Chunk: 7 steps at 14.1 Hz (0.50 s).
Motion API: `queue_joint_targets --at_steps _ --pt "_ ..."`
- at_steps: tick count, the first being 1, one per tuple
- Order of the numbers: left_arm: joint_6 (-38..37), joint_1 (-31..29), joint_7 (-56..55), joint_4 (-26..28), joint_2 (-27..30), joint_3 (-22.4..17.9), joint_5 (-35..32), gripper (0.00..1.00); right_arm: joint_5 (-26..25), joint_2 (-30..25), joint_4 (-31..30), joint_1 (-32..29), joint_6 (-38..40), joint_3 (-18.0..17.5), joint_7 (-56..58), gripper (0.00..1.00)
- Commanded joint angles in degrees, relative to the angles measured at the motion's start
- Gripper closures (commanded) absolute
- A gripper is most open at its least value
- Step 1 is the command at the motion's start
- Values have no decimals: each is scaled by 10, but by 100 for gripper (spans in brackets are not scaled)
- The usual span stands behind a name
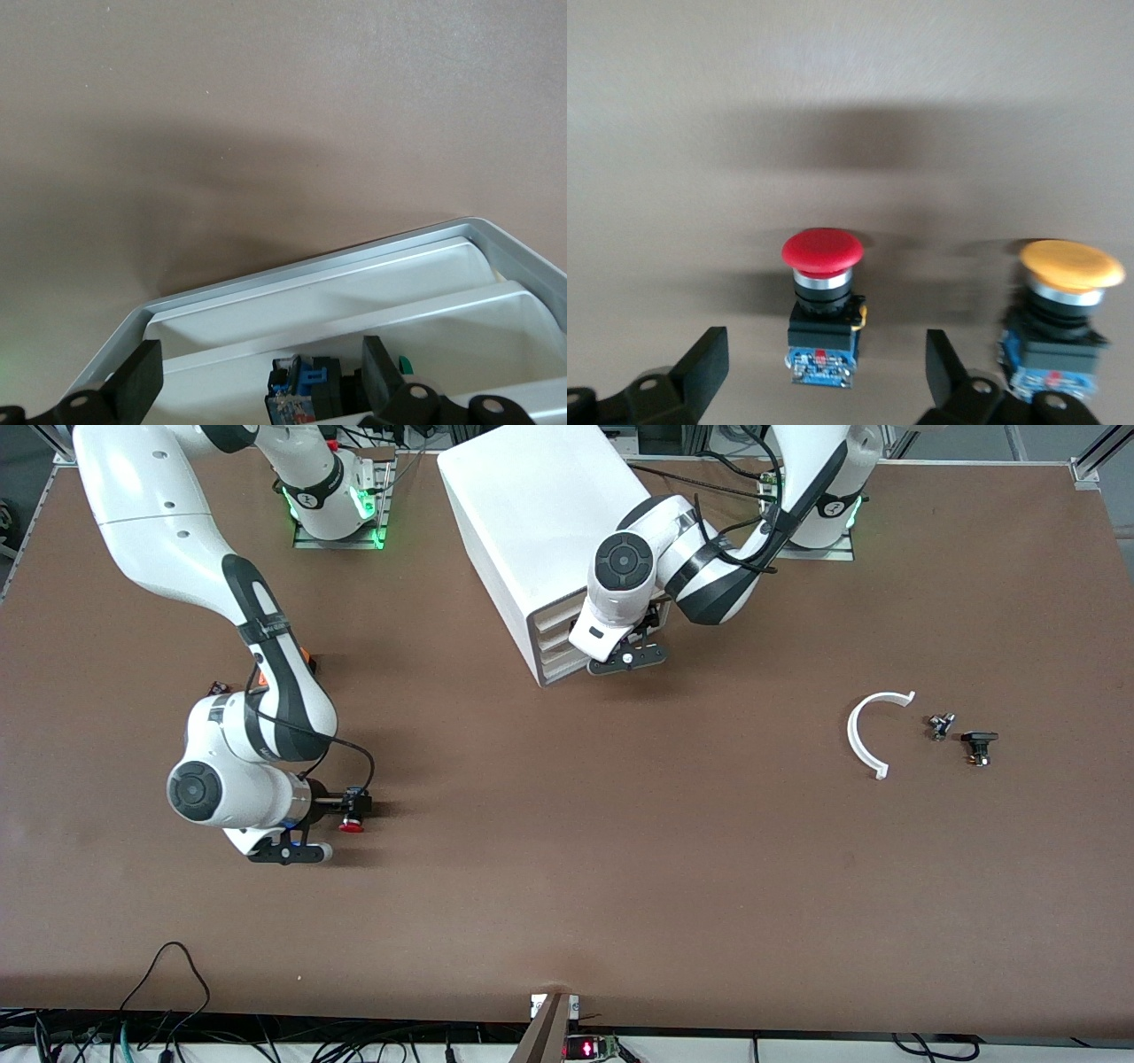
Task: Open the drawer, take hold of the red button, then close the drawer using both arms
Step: 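Set the red button beside the yellow button with the right gripper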
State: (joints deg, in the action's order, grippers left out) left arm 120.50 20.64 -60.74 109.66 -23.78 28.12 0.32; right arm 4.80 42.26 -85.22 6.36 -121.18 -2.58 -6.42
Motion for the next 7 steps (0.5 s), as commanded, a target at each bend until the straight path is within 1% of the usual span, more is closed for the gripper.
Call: queue_joint_targets --at_steps 1,4,5,6,7 --pt "-5 -6 -4 14 18 5 13 1 0 -54 -17 -3 27 22 8 0" --pt "-42 -13 8 -6 36 -2 5 1 0 -97 -21 -2 53 44 10 0" --pt "-53 -26 9 -15 40 -3 3 1 -1 -115 -22 -2 70 47 11 0" --pt "-60 -39 23 -28 42 -1 -2 1 -1 -132 -23 -3 88 48 10 0" --pt "-73 -54 65 -40 43 -1 -14 1 -1 -152 -25 -3 109 50 10 0"
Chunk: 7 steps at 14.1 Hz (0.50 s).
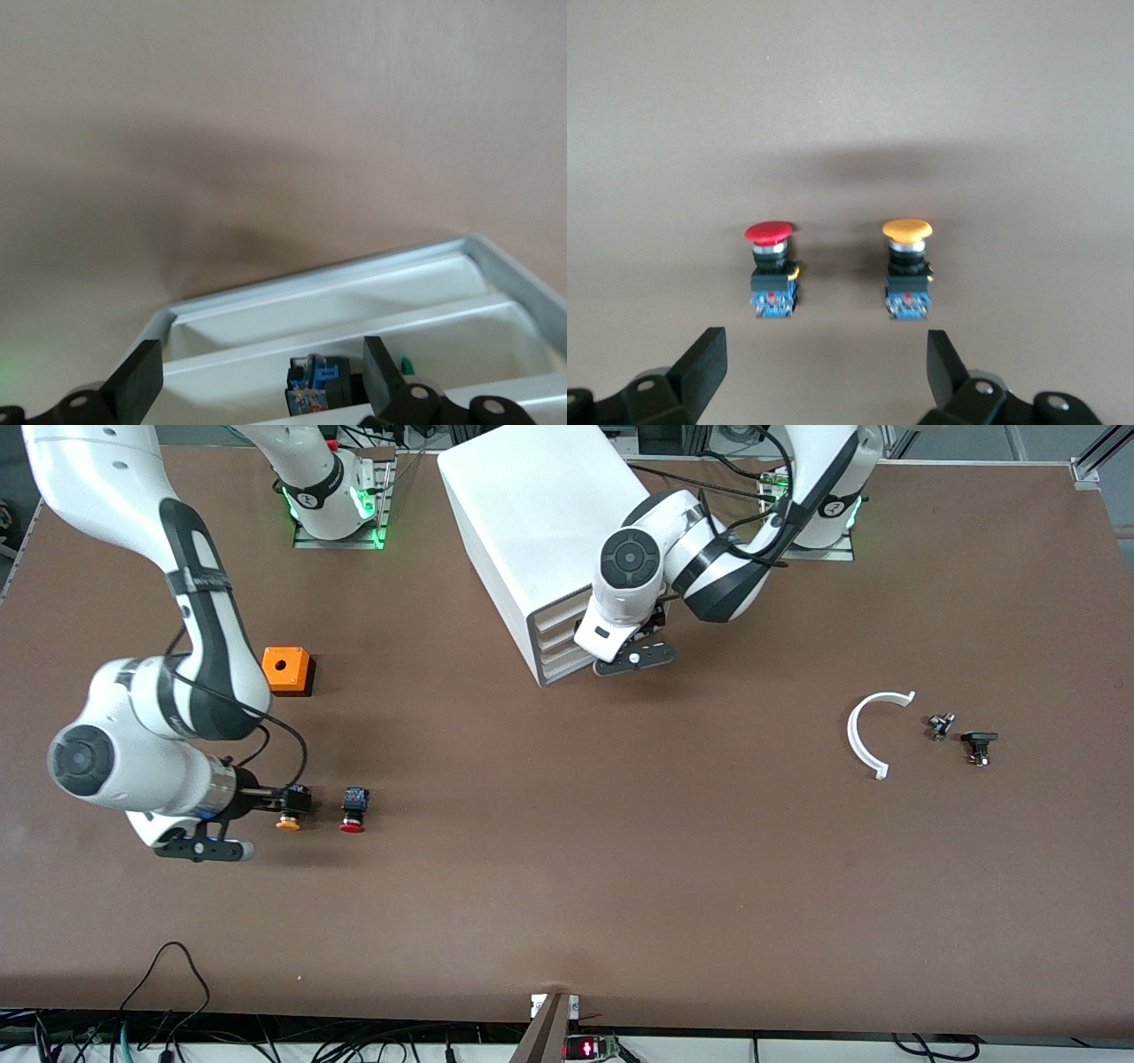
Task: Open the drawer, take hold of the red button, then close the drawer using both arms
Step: 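Set the red button beside the yellow button with the right gripper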
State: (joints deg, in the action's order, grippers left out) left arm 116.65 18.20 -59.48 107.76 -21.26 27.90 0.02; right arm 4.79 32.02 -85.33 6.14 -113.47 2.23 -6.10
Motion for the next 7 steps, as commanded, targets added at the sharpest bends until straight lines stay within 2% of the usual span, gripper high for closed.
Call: queue_joint_targets --at_steps 1,4,6,7 --pt "-50 -43 97 -35 18 0 -17 1 0 -71 -26 -1 53 8 6 0" --pt "-101 -105 223 -78 18 3 -25 1 -1 -140 -26 0 111 8 7 0" --pt "-142 -135 329 -118 19 1 -76 1 -14 -179 -21 1 143 8 8 0" --pt "-158 -154 362 -139 18 4 -82 1 -35 -195 -19 2 159 3 8 0"
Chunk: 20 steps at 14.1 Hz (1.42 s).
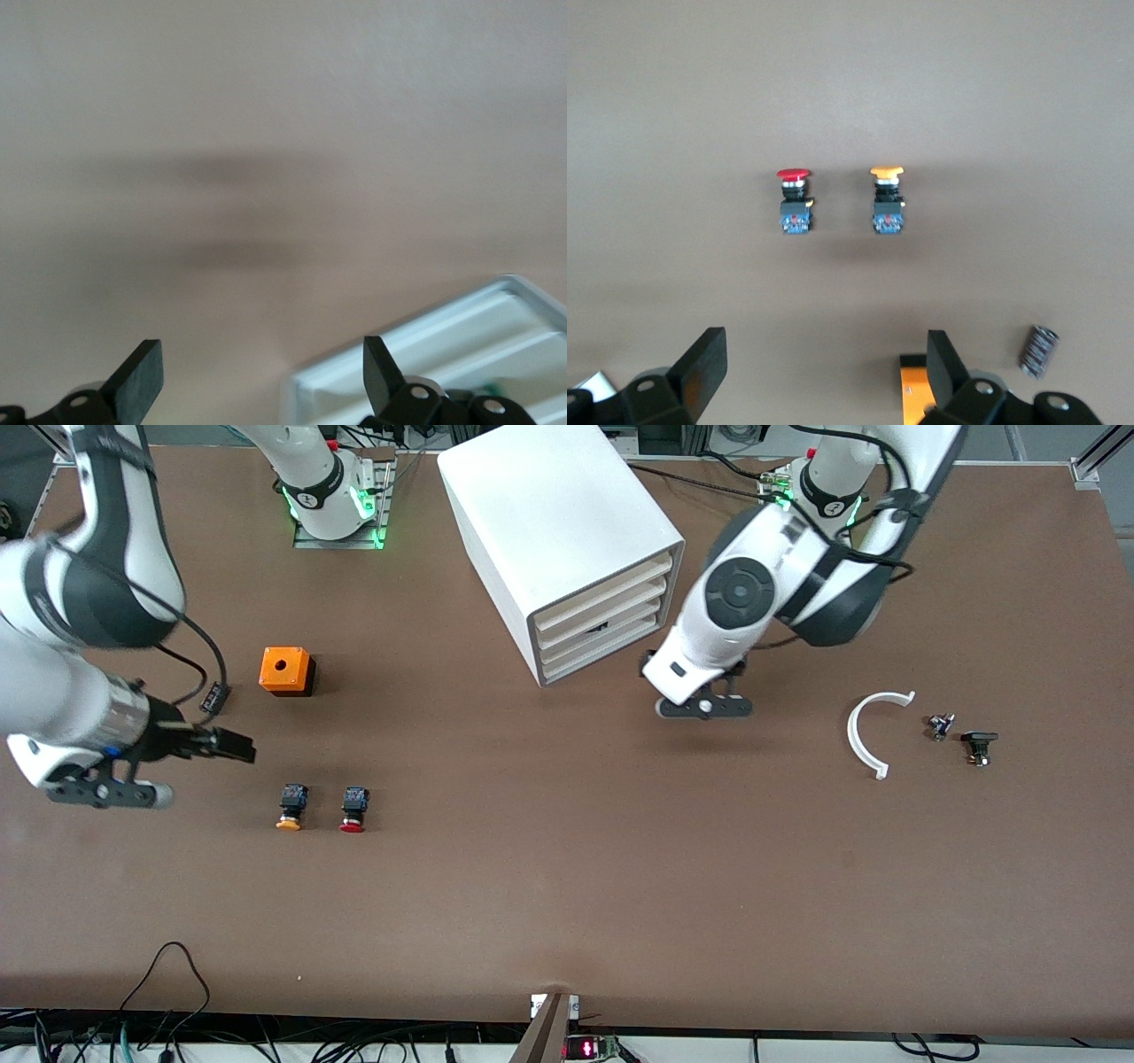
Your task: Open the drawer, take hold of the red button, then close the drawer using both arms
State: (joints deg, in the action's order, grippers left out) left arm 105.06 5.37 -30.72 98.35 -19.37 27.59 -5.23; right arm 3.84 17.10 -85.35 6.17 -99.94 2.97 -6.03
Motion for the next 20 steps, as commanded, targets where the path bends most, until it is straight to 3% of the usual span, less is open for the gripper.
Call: queue_joint_targets --at_steps 1,4,8,12,14,18,20 --pt "-56 -42 104 -63 -1 7 -29 1 -38 -61 -16 4 39 -7 7 0" --pt "-101 -89 163 -116 13 7 -29 1 -39 -94 -12 8 65 -9 0 0" --pt "-118 -138 263 -129 49 0 -16 1 -37 -113 -10 3 70 -11 -4 0" --pt "-116 -71 300 -102 111 -151 21 0 -34 -113 24 -71 104 -98 -54 0" --pt "-113 -52 301 -86 136 -205 75 1 -38 -114 26 -82 112 -111 -44 0" --pt "-100 -40 294 -30 187 -222 38 0 -34 -133 8 -118 112 -129 -3 0" --pt "-101 -30 297 -8 210 -237 37 0 -33 -180 -65 -127 65 -128 -3 0"
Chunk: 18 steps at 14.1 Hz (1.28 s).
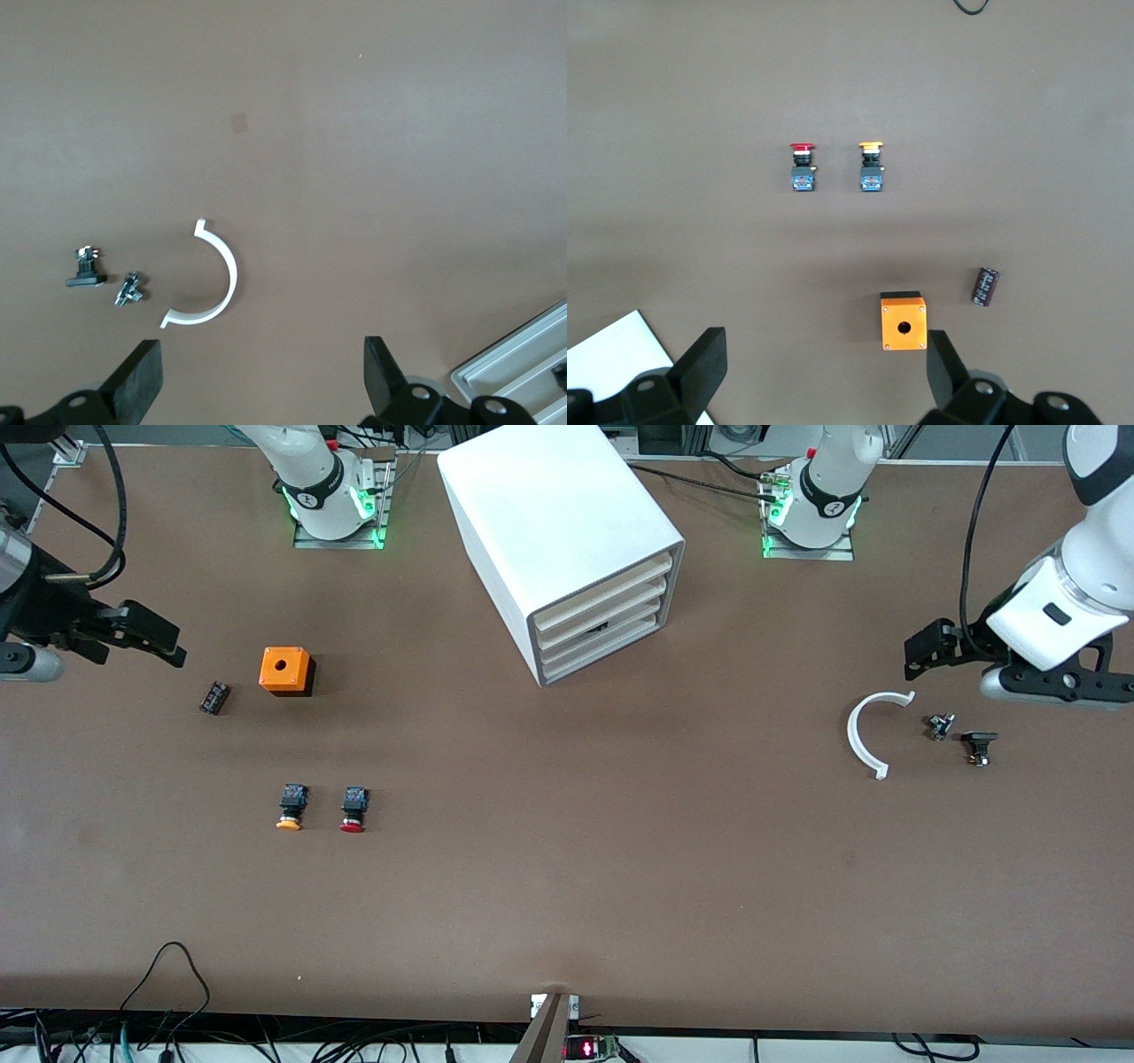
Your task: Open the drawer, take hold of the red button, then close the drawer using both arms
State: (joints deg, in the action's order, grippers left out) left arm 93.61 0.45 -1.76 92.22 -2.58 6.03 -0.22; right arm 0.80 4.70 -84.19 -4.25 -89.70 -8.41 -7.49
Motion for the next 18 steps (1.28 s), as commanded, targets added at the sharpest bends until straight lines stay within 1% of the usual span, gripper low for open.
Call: queue_joint_targets --at_steps 1,2,4,5,7,10,12,13,15,18 --pt "22 19 13 86 66 -29 -8 0 -3 -84 -117 -27 -61 -15 12 0" --pt "25 20 14 93 70 -35 -6 0 -2 -102 -142 -27 -73 -15 10 0" --pt "25 28 18 75 54 -38 -7 0 -2 -109 -151 -26 -75 -15 6 0" --pt "24 28 22 59 43 -38 -6 0 -2 -108 -150 -26 -72 -15 6 0" --pt "19 28 28 47 35 -39 -7 0 -4 -105 -145 -25 -68 -15 6 0" --pt "17 30 28 46 35 -53 -6 0 -4 -103 -143 -24 -67 -16 15 0" --pt "16 30 27 46 35 -53 -5 0 -4 -103 -140 -21 -68 -17 7 0" --pt "13 29 26 46 35 -47 -6 0 -5 -102 -139 -20 -69 -17 7 0" --pt "4 29 24 45 35 -46 -6 0 -7 -86 -112 -16 -67 -18 12 0" --pt "3 28 24 45 35 -46 -7 0 -8 -80 -103 -16 -65 -18 13 0"
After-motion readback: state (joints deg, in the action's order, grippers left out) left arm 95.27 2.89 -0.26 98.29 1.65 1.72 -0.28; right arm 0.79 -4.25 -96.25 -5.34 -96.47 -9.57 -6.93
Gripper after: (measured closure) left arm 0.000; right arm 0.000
